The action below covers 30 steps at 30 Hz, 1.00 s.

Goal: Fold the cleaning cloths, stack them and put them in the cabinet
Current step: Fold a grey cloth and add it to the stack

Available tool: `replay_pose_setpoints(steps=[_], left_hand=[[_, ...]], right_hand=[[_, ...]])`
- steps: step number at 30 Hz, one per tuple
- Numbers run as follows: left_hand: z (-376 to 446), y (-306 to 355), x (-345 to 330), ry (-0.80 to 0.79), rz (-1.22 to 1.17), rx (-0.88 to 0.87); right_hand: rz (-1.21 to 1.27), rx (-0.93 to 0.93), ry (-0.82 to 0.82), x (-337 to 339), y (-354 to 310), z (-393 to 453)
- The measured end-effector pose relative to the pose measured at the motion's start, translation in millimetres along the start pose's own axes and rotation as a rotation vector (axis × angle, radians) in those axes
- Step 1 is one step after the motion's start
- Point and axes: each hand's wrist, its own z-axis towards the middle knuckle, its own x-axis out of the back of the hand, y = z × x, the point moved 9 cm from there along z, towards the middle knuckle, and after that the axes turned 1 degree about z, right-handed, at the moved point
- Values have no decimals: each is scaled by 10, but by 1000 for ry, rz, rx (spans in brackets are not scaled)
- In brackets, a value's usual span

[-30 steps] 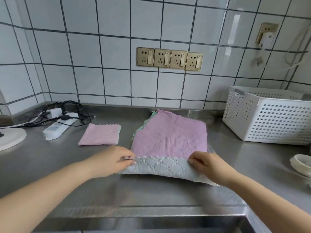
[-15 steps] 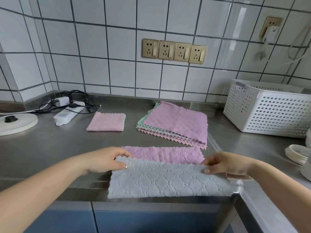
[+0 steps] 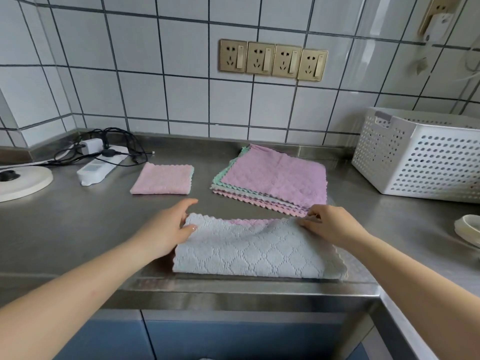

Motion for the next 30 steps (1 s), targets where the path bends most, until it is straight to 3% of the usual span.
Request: replay_pose_setpoints(steps=[7,22,25,27,30], left_hand=[[74,-98,42,65,-10,50],[133,-93,-17,19,155,87],[78,82,122,103,321,28],[34,356,105,122,327,-75],[-28,815,-287,-33,349,-216]], right_hand=[[67,-11,65,15,22,58],[61,-31,122,-45,38,101],[-53,-7,186,36,-51,53],[-93,116,236,80,-351,-20],[-51,229,59,-171,-914,-148]])
